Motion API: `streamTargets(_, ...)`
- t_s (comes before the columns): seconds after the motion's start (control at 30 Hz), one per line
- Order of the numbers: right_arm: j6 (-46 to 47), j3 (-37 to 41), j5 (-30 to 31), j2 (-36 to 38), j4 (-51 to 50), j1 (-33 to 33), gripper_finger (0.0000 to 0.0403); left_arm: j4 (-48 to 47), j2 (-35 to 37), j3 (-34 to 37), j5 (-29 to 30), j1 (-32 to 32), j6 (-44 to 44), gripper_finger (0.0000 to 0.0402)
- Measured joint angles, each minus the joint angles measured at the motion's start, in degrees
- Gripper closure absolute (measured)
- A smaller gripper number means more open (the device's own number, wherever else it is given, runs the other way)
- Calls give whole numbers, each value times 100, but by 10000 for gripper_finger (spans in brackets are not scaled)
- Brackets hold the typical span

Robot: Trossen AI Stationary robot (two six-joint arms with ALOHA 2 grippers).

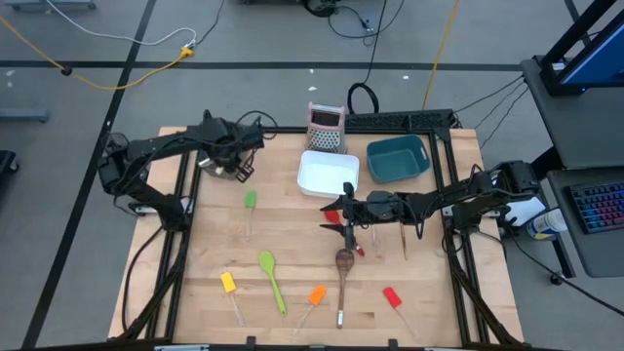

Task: Pick & Place Kitchen Items
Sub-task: Put the yellow knife into the black bin

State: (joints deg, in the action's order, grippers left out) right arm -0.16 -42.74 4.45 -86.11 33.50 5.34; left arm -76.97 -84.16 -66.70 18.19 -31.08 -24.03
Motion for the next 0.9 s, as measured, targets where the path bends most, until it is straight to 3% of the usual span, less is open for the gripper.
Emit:
streamTargets(0.3, -1, 0, 0, 0, -44, 0, 195, -124, 0, 31, -19, -468, 98, 334)
streamTargets(0.63, -1, 0, 0, 0, -40, 0, 195, -113, 0, 864, -22, -937, 185, 334)
streamTargets(0.9, -2, 0, 0, 0, -40, 0, 195, -182, 0, 946, -96, -1274, 499, 334)
